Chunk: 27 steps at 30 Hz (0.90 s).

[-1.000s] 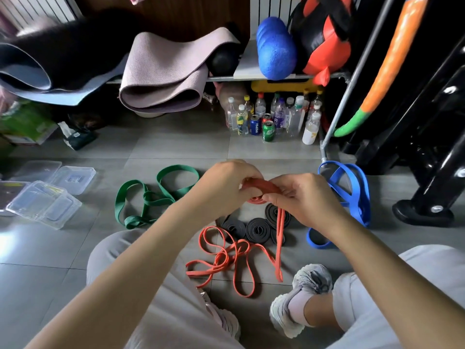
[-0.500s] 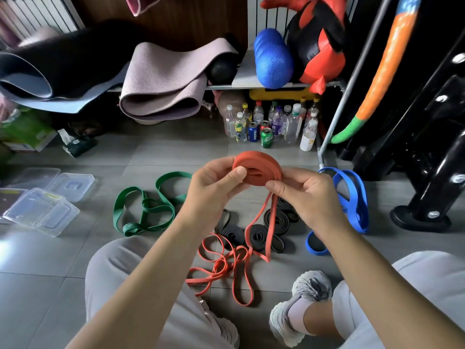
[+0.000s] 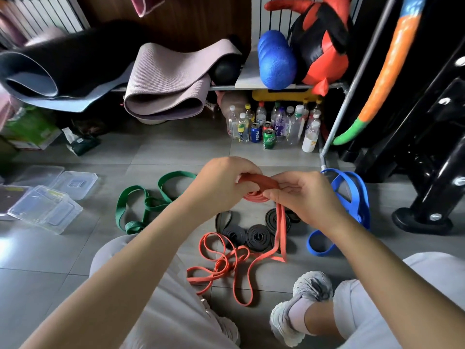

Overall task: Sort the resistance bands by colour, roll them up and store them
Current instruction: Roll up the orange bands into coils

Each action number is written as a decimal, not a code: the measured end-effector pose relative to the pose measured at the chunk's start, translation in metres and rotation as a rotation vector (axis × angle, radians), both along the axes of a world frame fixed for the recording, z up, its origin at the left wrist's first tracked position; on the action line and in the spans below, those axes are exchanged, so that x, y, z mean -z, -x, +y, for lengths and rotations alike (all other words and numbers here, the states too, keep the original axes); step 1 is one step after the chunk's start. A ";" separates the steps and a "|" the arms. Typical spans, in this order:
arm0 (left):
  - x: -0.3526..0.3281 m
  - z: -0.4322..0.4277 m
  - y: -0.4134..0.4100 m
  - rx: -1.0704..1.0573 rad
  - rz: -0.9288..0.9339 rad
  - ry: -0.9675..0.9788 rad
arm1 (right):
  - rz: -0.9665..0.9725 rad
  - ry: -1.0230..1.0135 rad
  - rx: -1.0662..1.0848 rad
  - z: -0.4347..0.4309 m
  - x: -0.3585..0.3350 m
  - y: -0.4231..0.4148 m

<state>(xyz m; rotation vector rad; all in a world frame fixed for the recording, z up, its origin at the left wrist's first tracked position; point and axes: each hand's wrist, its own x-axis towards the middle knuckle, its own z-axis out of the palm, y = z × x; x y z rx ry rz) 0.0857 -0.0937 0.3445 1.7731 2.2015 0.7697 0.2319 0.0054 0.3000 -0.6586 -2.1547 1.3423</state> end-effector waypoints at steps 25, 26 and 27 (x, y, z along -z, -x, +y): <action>0.013 -0.001 0.003 -0.053 -0.207 -0.041 | 0.016 0.089 0.008 0.005 0.008 0.000; 0.015 -0.001 0.005 -0.074 -0.323 -0.091 | 0.027 0.105 0.017 0.005 0.007 -0.001; 0.018 -0.002 0.008 -0.093 -0.449 -0.148 | 0.033 0.112 0.027 0.006 0.008 -0.002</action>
